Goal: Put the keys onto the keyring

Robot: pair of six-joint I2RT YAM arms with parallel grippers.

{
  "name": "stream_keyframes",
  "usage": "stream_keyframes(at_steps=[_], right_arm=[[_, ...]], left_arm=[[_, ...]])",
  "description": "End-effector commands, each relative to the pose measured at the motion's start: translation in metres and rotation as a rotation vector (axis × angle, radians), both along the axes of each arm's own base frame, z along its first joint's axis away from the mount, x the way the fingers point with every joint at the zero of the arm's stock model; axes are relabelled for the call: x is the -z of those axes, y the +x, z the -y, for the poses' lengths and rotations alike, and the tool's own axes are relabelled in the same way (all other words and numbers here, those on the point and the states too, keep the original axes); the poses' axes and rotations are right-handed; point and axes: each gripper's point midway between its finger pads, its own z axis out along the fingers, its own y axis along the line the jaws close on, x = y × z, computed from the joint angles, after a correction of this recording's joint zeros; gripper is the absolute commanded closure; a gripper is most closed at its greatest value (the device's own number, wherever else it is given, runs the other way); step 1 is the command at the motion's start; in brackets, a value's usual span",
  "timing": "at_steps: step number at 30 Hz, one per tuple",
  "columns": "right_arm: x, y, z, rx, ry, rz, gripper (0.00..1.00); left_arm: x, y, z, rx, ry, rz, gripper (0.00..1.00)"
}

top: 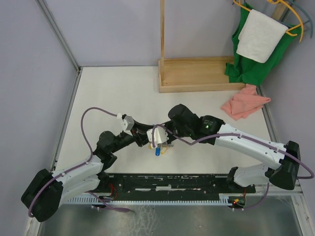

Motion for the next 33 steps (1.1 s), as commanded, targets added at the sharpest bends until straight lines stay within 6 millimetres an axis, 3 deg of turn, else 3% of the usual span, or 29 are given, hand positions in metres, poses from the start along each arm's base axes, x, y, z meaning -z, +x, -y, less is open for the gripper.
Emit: stream_keyframes(at_steps=[1, 6, 11, 19, 24, 33], right_arm=[[-0.015, -0.001, -0.006, -0.044, -0.014, 0.008, 0.99], [-0.012, -0.001, -0.009, -0.056, -0.008, 0.011, 0.99], [-0.012, -0.002, -0.009, -0.075, -0.006, 0.021, 0.99], [-0.014, -0.004, -0.009, -0.091, 0.002, 0.031, 0.99], [-0.016, -0.005, -0.009, -0.098, 0.009, 0.035, 0.99], [-0.016, -0.008, -0.012, -0.120, 0.022, 0.025, 0.99]], left_arm=[[-0.024, -0.001, 0.007, 0.040, -0.039, -0.013, 0.58], [-0.020, -0.001, 0.007, 0.035, -0.038, -0.035, 0.57], [-0.005, -0.003, 0.006, 0.053, 0.086, 0.130, 0.56], [-0.005, -0.014, 0.016, 0.165, 0.164, 0.356, 0.56], [0.004, -0.012, 0.019, 0.181, 0.205, 0.384, 0.59], [-0.002, -0.006, 0.022, 0.176, 0.210, 0.401, 0.64]])
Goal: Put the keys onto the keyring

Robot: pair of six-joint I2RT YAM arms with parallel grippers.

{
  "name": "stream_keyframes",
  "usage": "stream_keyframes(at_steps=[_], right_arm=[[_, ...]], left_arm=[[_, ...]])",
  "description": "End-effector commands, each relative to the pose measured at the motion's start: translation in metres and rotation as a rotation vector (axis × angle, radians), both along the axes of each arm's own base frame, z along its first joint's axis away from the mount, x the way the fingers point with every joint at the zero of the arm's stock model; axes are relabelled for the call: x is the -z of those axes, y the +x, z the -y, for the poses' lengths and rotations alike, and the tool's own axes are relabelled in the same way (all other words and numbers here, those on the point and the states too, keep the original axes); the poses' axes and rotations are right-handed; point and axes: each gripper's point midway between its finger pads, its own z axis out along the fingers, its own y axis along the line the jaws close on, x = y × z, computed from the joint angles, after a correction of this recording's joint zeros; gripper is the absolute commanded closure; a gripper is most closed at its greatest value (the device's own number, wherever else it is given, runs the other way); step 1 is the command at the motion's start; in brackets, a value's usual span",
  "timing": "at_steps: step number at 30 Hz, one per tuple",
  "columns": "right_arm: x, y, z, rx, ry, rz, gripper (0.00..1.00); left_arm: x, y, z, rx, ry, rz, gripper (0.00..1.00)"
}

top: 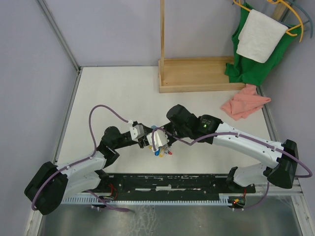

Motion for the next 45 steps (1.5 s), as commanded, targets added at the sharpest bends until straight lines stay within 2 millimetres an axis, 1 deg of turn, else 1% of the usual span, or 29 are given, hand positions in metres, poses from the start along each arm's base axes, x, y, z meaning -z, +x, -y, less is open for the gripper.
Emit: stream_keyframes(at_steps=[1, 3, 6, 8, 11, 12, 16, 18, 21, 23, 25, 29, 34, 38, 42, 43, 44, 45], right_arm=[[-0.024, -0.001, -0.010, -0.034, 0.086, 0.041, 0.99], [-0.024, -0.001, -0.011, -0.038, 0.087, 0.038, 0.99], [-0.024, -0.001, -0.011, -0.041, 0.089, 0.041, 0.99], [-0.025, -0.001, -0.010, -0.037, 0.088, 0.046, 0.99], [-0.026, 0.001, -0.006, -0.024, 0.087, 0.060, 0.99], [-0.026, 0.002, -0.004, -0.014, 0.087, 0.067, 0.99], [-0.024, 0.005, 0.009, 0.039, 0.088, 0.098, 0.99], [-0.020, 0.006, 0.014, 0.057, 0.092, 0.107, 0.99], [-0.009, 0.007, 0.018, 0.079, 0.095, 0.114, 0.99], [-0.001, 0.008, 0.020, 0.089, 0.092, 0.116, 0.99], [0.004, 0.006, 0.019, 0.087, 0.101, 0.106, 0.99], [0.009, 0.000, 0.010, 0.064, 0.150, 0.067, 0.99], [0.018, 0.000, 0.004, 0.066, 0.163, 0.061, 0.99], [0.015, 0.004, 0.003, 0.072, 0.180, 0.089, 0.99], [0.000, 0.011, 0.007, 0.070, 0.169, 0.153, 0.99], [-0.005, 0.012, 0.006, 0.065, 0.166, 0.163, 0.99], [-0.010, 0.012, 0.005, 0.056, 0.165, 0.172, 0.99], [-0.014, 0.012, 0.004, 0.048, 0.161, 0.174, 0.99]], left_arm=[[-0.026, 0.005, 0.004, 0.009, -0.028, 0.114, 0.64], [-0.025, 0.006, 0.005, 0.009, -0.024, 0.108, 0.66], [-0.022, 0.007, 0.006, 0.015, -0.007, 0.087, 0.71], [-0.018, 0.007, 0.007, 0.021, 0.008, 0.072, 0.78], [-0.013, 0.009, 0.008, 0.015, 0.025, 0.054, 0.96], [-0.012, 0.010, 0.007, 0.008, 0.027, 0.046, 0.97], [-0.015, 0.016, 0.004, -0.043, 0.008, 0.022, 0.97], [-0.019, 0.017, 0.002, -0.057, -0.012, 0.009, 0.97], [-0.029, 0.015, 0.002, -0.058, -0.067, -0.009, 0.97], [-0.031, 0.014, 0.002, -0.063, -0.094, -0.032, 0.97], [-0.035, 0.015, 0.001, -0.074, -0.116, -0.053, 0.97], [-0.041, 0.017, 0.001, -0.086, -0.168, -0.094, 0.97], [-0.046, 0.016, 0.001, -0.079, -0.223, -0.120, 0.97], [-0.040, 0.015, 0.001, -0.080, -0.218, -0.135, 0.97], [-0.032, 0.013, -0.001, -0.087, -0.182, -0.127, 0.97], [-0.031, 0.013, -0.002, -0.092, -0.170, -0.117, 0.96], [-0.029, 0.014, -0.003, -0.095, -0.155, -0.109, 0.92], [-0.029, 0.014, -0.003, -0.094, -0.141, -0.100, 0.86]])
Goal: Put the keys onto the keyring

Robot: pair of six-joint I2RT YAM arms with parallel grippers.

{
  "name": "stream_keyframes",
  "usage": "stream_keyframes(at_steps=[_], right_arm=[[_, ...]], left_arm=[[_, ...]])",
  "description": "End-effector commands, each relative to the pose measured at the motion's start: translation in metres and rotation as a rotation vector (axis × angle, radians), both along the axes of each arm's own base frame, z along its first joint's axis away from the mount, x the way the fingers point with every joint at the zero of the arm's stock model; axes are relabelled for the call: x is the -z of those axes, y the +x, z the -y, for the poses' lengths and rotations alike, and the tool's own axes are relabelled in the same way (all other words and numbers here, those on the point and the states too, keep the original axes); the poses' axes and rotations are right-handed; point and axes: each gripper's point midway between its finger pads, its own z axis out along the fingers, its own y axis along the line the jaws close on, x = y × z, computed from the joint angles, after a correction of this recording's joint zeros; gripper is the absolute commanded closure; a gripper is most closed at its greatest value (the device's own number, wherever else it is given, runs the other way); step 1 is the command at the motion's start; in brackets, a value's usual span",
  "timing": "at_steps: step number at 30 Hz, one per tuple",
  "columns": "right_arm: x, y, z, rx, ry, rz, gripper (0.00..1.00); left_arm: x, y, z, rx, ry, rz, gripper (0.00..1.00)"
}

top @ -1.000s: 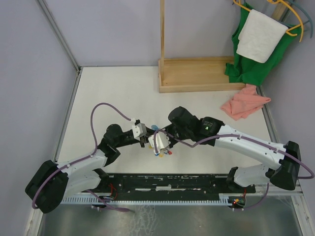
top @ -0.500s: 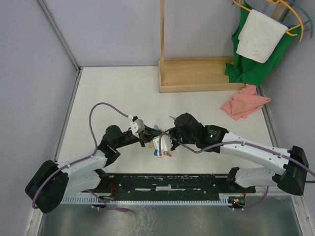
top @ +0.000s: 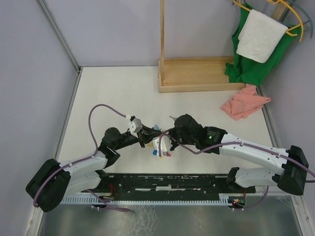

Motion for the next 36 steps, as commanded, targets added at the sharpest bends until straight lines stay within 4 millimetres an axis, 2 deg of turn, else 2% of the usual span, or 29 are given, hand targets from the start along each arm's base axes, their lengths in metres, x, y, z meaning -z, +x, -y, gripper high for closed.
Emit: stream_keyframes(at_steps=[1, 5, 9, 17, 26, 32, 34, 36], right_arm=[[-0.043, 0.009, -0.006, -0.012, 0.038, 0.086, 0.99], [-0.048, 0.007, -0.011, -0.045, 0.013, 0.078, 0.99], [-0.050, 0.005, -0.014, -0.070, 0.001, 0.074, 0.99], [-0.048, 0.004, -0.018, -0.095, -0.016, 0.073, 0.99], [-0.049, 0.002, -0.020, -0.106, -0.010, 0.069, 0.99], [-0.051, 0.001, -0.019, -0.107, -0.006, 0.070, 0.99], [-0.051, 0.001, -0.018, -0.106, -0.005, 0.070, 0.99], [-0.052, 0.000, -0.017, -0.103, -0.006, 0.068, 0.99]], left_arm=[[-0.026, 0.001, -0.004, -0.014, -0.022, 0.113, 0.82], [-0.026, -0.003, -0.001, 0.028, 0.027, 0.147, 0.71], [-0.023, -0.005, 0.001, 0.050, 0.055, 0.166, 0.66], [-0.019, 0.003, 0.003, 0.049, 0.108, 0.200, 0.65], [-0.015, -0.001, 0.011, 0.111, 0.129, 0.201, 0.67], [-0.007, 0.002, 0.012, 0.117, 0.159, 0.185, 0.74], [-0.006, 0.002, 0.013, 0.121, 0.161, 0.183, 0.81], [-0.006, 0.003, 0.013, 0.118, 0.161, 0.179, 0.93]])
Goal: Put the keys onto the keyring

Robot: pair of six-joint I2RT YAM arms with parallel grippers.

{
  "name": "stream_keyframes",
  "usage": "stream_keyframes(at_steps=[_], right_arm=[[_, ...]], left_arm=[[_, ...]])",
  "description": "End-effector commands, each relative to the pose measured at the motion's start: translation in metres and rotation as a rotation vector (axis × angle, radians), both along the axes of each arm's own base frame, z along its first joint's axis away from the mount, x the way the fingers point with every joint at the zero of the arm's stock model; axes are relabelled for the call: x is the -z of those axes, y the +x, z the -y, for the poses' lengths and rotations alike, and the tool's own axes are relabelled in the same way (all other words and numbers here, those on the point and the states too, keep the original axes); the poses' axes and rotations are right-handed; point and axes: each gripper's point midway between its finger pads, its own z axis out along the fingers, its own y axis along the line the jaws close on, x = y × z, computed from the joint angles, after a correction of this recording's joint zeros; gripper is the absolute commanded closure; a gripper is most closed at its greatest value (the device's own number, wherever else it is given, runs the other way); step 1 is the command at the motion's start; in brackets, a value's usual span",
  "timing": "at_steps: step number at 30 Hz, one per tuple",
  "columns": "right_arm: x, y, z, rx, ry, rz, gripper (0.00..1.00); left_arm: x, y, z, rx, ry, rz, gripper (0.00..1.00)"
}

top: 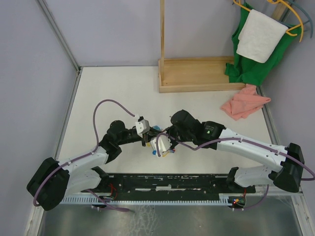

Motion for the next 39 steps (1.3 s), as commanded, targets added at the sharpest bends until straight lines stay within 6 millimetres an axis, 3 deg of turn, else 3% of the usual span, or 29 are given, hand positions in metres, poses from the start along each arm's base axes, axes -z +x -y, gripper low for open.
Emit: stream_keyframes(at_steps=[1, 10, 17, 39], right_arm=[[-0.035, 0.003, -0.010, -0.011, 0.089, 0.051, 0.99], [-0.019, 0.013, 0.013, 0.091, 0.053, 0.092, 0.99], [0.002, 0.011, 0.020, 0.122, 0.038, 0.068, 0.99], [0.023, 0.001, -0.005, 0.111, 0.132, -0.045, 0.99]], left_arm=[[-0.021, 0.005, 0.005, 0.021, -0.020, 0.080, 0.97], [-0.036, 0.009, -0.005, -0.074, -0.113, 0.051, 0.97], [-0.035, 0.006, -0.007, -0.079, -0.143, 0.023, 0.97], [-0.038, 0.005, -0.007, -0.086, -0.196, 0.002, 0.97]])
